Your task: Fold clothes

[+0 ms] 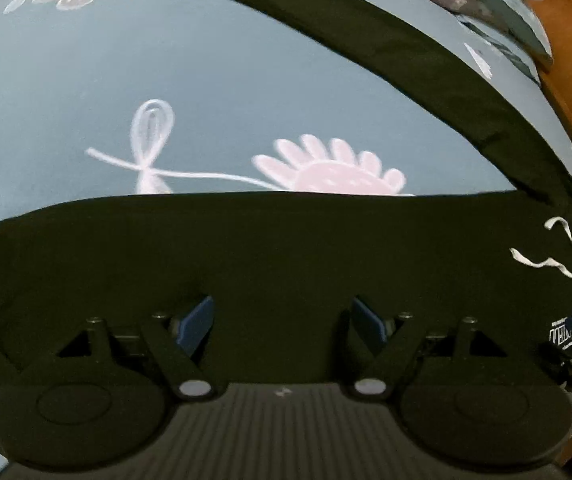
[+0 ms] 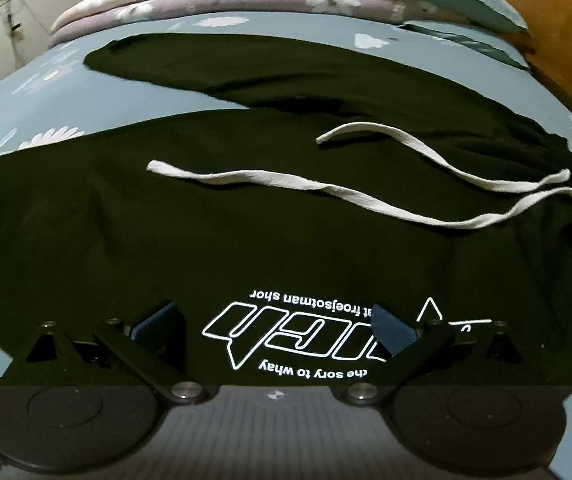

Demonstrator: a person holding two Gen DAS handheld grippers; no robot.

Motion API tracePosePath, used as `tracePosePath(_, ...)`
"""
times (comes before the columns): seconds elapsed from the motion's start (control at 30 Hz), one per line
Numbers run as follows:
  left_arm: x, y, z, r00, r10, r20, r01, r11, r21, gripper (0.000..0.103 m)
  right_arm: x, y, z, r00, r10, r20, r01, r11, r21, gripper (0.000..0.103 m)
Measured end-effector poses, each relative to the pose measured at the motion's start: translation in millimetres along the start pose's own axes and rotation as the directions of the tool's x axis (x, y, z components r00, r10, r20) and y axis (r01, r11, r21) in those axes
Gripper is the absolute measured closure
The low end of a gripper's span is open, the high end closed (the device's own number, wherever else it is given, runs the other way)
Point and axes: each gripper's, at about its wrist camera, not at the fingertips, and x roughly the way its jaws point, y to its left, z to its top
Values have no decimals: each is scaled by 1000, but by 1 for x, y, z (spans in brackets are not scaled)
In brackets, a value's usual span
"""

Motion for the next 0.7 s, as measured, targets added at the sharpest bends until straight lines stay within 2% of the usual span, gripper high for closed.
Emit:
tracePosePath(0.03, -4, 7, -1, 1000, -9, 2, 9, 1000, -13, 26, 1, 1, 0, 1000, -10, 3, 10, 1000, 12, 0)
tracePosePath(0.17, -12, 35, 0, 999, 46, -8, -46, 998, -47, 26, 6, 7, 5, 998, -61, -6, 61, 997, 41, 0)
tracePosePath(0.23, -18, 44, 3, 999, 48, -5, -49, 997, -63, 26, 9, 9, 7, 997, -82, -13, 83, 995, 50, 0)
tracePosePath(0.37, -24, 44, 0, 999, 39, -8, -39, 999, -24, 26, 10, 9, 10, 995, -102, -14, 102, 990, 95, 0)
tracePosePath(0.57, -32, 37, -18, 998, 70, -9, -69, 997, 33, 26, -1, 3, 12, 999, -29, -28, 34, 977, 209, 0)
tracePosePath(0.6, -33, 35, -22, 997, 76, -9, -75, 996, 42, 26, 1, 5, 11, 998, -32, -54, 42, 978, 207, 0)
tracePosePath(0.7, -37, 27, -30, 996, 86, -3, -86, 993, 78, 26, 4, 22, 5, 991, -102, -81, 110, 989, 99, 0)
